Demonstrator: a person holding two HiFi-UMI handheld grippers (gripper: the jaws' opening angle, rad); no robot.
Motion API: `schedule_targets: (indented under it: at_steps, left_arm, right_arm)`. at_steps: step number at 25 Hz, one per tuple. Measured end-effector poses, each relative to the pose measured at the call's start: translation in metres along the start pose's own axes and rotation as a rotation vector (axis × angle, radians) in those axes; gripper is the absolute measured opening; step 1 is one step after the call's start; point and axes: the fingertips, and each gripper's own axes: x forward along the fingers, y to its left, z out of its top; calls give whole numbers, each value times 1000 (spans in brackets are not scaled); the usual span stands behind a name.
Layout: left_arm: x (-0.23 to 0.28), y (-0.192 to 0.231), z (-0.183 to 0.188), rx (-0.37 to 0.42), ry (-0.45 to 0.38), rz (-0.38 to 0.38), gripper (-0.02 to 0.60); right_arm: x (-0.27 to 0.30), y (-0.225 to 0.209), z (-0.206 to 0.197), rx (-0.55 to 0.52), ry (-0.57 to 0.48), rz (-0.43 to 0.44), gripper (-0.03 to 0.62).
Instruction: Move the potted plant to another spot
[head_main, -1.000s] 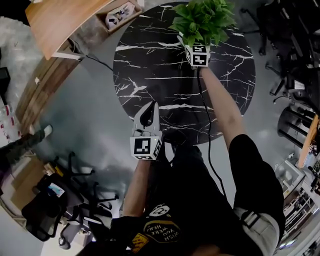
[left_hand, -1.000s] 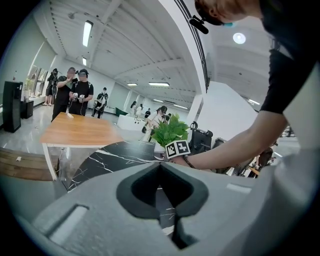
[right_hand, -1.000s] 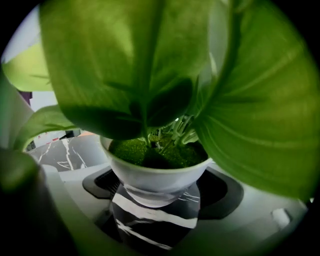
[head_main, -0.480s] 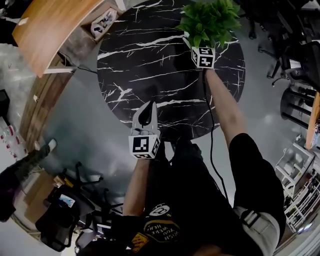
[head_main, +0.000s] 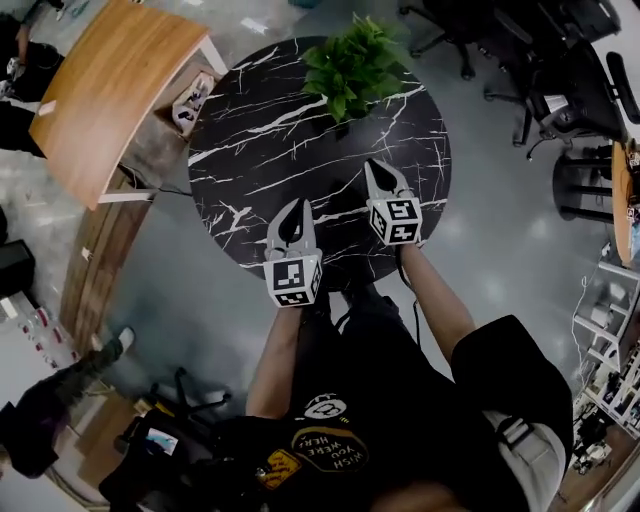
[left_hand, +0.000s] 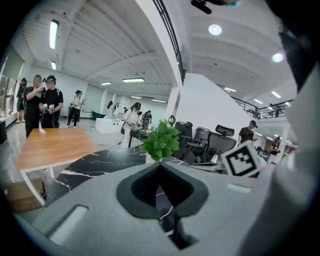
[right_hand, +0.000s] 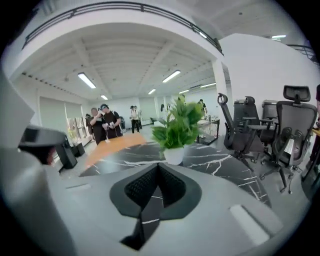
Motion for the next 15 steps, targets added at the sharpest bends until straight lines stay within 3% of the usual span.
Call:
schedule_targets:
  at_steps: [6,15]
  left_arm:
    - [-16,-60,59,86,-43,-73,5]
    - [-58,-116,87,145,-94,-89,5]
  right_arm:
    - [-116,27,67,56,-127,-1,2]
    - [-183,45,117,37,-233,41,2]
